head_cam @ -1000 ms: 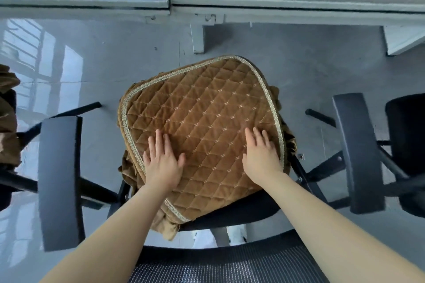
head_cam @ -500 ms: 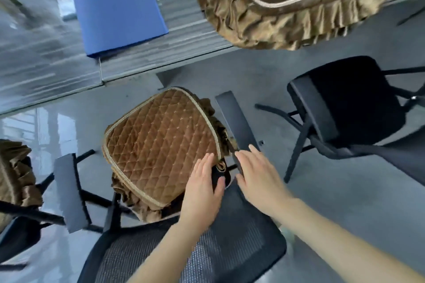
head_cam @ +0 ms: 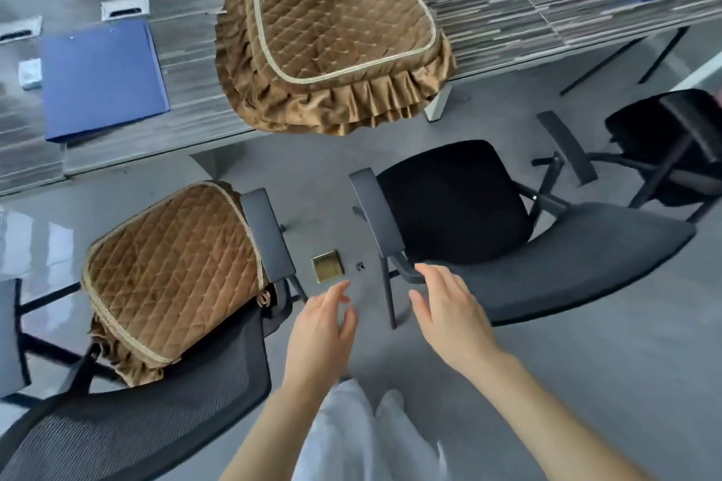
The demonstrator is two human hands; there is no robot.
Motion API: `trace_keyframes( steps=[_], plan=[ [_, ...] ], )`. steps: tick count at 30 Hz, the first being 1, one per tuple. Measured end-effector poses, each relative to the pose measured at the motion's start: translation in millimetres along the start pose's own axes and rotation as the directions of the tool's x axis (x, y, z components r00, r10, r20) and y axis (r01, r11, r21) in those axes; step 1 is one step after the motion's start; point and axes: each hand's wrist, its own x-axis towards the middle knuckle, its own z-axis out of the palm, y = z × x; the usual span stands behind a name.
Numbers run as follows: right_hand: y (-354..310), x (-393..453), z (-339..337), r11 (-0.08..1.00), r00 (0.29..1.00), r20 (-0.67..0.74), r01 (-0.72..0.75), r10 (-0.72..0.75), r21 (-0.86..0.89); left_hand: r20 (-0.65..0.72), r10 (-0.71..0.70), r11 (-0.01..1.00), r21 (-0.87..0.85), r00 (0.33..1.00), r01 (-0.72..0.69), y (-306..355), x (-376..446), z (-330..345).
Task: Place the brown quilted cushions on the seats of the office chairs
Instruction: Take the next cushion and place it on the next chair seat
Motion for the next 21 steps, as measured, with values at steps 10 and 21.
trace_keyframes(
  steps=[10, 21],
  plan=[
    [10, 137, -82, 0.987, 0.987, -0.062, 0.144, -0.148, -0.067, -0.118, 0.048, 0.994, 0.106, 0.992, -0.035, 45, 150, -51],
    [-9, 380, -114, 0.962, 0.987, 0.095, 0.149, -0.130, -0.231, -0.127, -0.041, 0.981, 0.185, 0.991, 0.065, 34, 380, -110]
  ],
)
